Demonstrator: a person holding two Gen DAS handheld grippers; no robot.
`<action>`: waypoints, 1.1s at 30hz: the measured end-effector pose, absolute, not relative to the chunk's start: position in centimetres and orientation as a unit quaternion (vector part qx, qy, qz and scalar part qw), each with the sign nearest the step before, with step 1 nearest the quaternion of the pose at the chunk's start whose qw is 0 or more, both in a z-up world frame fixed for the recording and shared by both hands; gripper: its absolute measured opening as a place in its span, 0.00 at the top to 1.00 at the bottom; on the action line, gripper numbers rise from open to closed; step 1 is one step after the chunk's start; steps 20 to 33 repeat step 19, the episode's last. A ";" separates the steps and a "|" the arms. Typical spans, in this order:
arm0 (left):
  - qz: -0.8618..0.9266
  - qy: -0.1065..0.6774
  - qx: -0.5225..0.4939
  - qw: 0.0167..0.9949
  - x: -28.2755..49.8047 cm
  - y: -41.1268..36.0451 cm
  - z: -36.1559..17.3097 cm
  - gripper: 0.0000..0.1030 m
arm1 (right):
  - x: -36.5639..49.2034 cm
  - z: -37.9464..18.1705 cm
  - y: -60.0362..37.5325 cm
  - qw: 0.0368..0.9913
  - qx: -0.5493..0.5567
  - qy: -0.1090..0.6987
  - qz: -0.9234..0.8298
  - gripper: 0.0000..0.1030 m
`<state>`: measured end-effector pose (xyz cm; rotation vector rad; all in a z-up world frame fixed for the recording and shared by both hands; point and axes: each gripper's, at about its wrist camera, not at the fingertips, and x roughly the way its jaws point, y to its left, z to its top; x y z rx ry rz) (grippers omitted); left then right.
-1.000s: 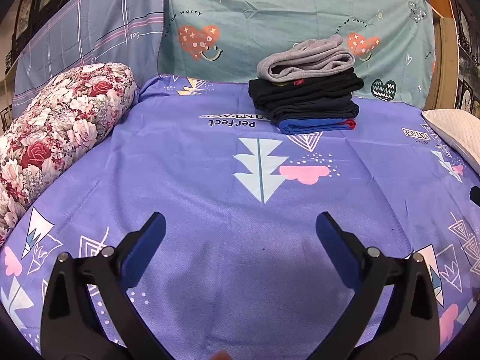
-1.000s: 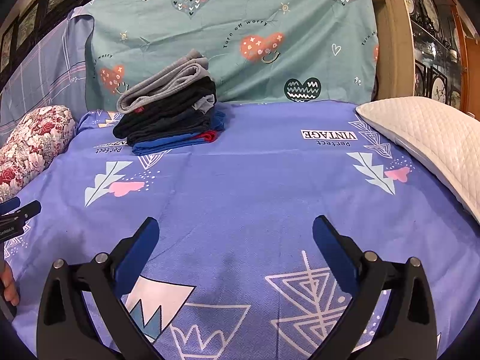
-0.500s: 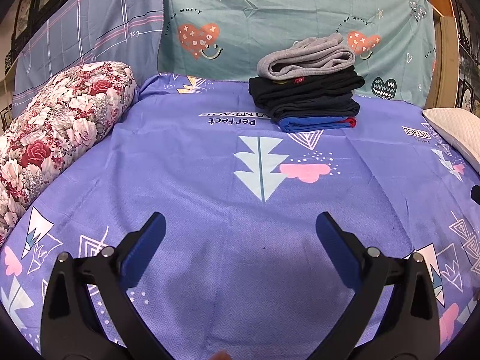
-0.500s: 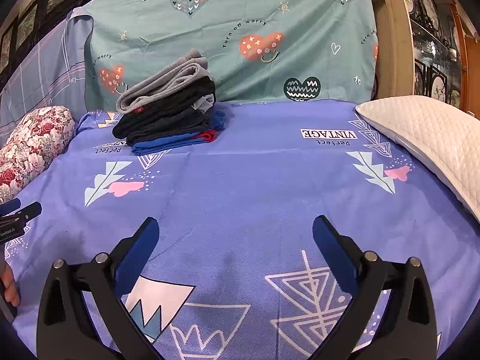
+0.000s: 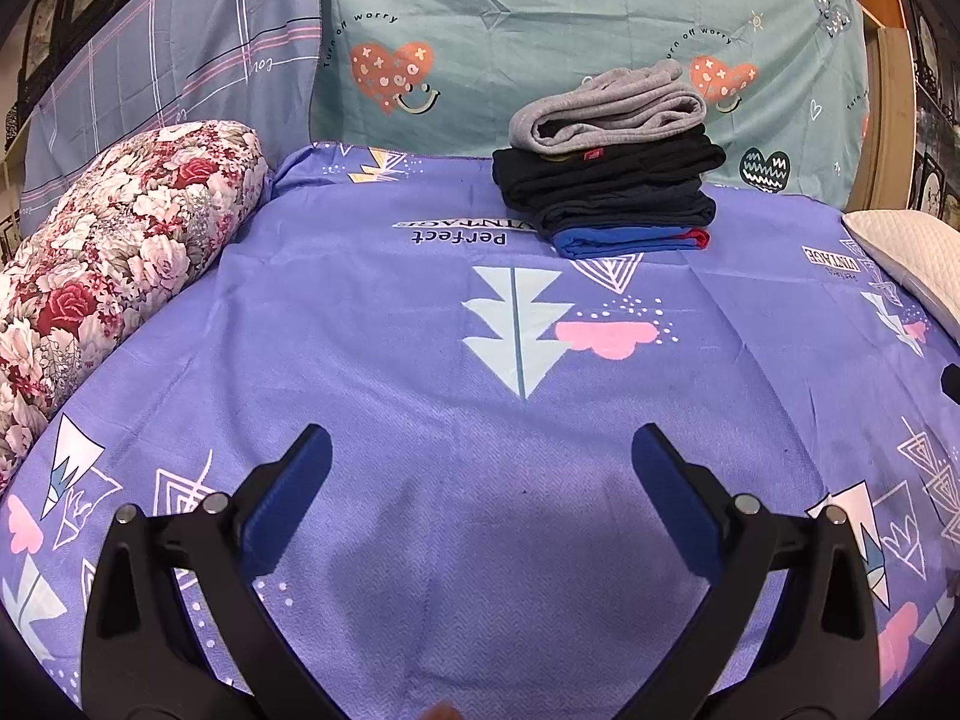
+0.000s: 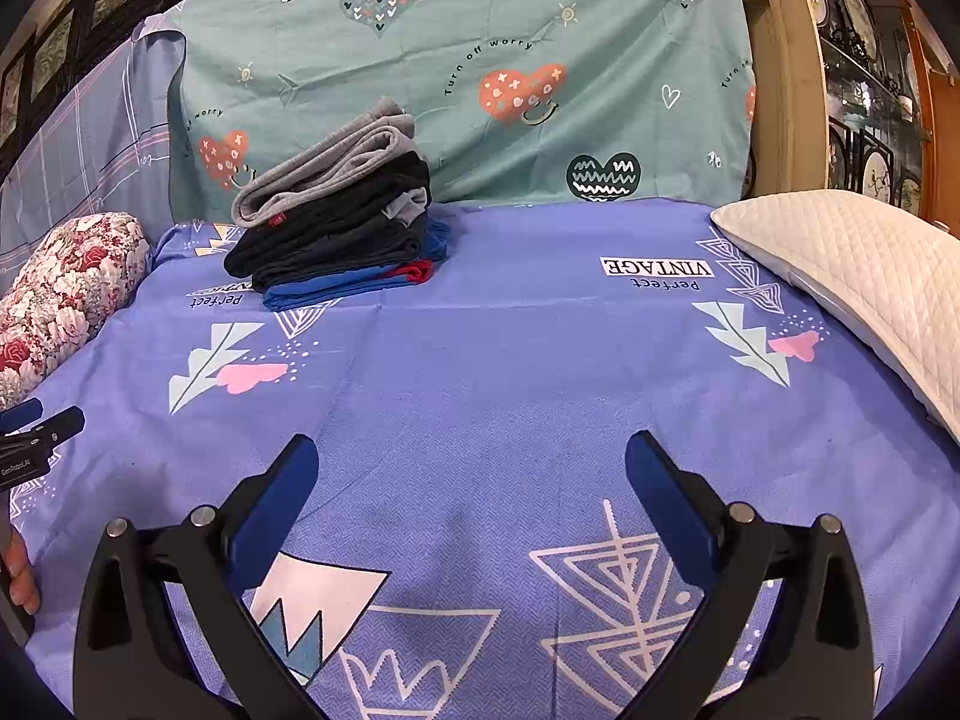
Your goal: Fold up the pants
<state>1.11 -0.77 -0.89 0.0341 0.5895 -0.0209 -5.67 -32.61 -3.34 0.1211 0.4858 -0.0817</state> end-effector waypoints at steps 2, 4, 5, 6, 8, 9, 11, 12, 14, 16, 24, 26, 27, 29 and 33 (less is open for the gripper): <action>-0.010 0.292 0.020 0.956 1.2 -0.9 -1.0 0.02 | -5.6 -3.4 -32.7 0.968 0.061 0.242 -0.041 0.01; -0.005 0.287 0.017 0.958 1.2 -0.7 -0.9 0.02 | -5.5 -3.4 -32.8 0.967 0.062 0.244 -0.040 0.01; -0.002 0.283 0.015 0.959 1.2 -0.5 -0.9 0.02 | -5.5 -3.5 -32.8 0.967 0.062 0.244 -0.040 0.01; 0.000 0.280 0.011 0.960 1.2 -0.3 -0.8 0.02 | -5.5 -3.5 -32.8 0.967 0.062 0.244 -0.040 0.01; -0.005 0.286 0.003 0.958 1.4 0.0 -0.9 0.02 | -5.5 -3.5 -32.8 0.967 0.062 0.244 -0.039 0.01; -0.007 0.289 0.001 0.957 1.6 0.1 -1.0 0.02 | -5.5 -3.5 -32.8 0.967 0.062 0.245 -0.040 0.01; -0.019 0.300 -0.003 0.954 1.9 0.2 -1.2 0.02 | -5.5 -3.5 -32.8 0.967 0.062 0.245 -0.040 0.01; -0.021 0.311 -0.003 0.950 2.1 0.1 -1.3 0.02 | -5.4 -3.5 -32.8 0.966 0.063 0.246 -0.040 0.01; -0.024 0.323 -0.001 0.946 2.4 0.0 -1.5 0.02 | -5.3 -3.6 -33.0 0.966 0.066 0.247 -0.040 0.01; -0.024 0.322 -0.003 0.947 2.4 0.0 -1.6 0.02 | -5.2 -3.6 -33.1 0.965 0.069 0.248 -0.041 0.01; -0.027 0.320 -0.012 0.947 2.4 0.3 -1.5 0.02 | -5.2 -3.7 -33.2 0.965 0.071 0.250 -0.042 0.01; -0.027 0.320 -0.012 0.947 2.4 0.3 -1.5 0.02 | -5.2 -3.7 -33.2 0.965 0.071 0.250 -0.042 0.01; -0.027 0.320 -0.012 0.947 2.4 0.3 -1.5 0.02 | -5.2 -3.7 -33.2 0.965 0.071 0.250 -0.042 0.01; -0.027 0.320 -0.012 0.947 2.4 0.3 -1.5 0.02 | -5.2 -3.7 -33.2 0.965 0.071 0.250 -0.042 0.01; -0.027 0.320 -0.012 0.947 2.4 0.3 -1.5 0.02 | -5.2 -3.7 -33.2 0.965 0.071 0.250 -0.042 0.01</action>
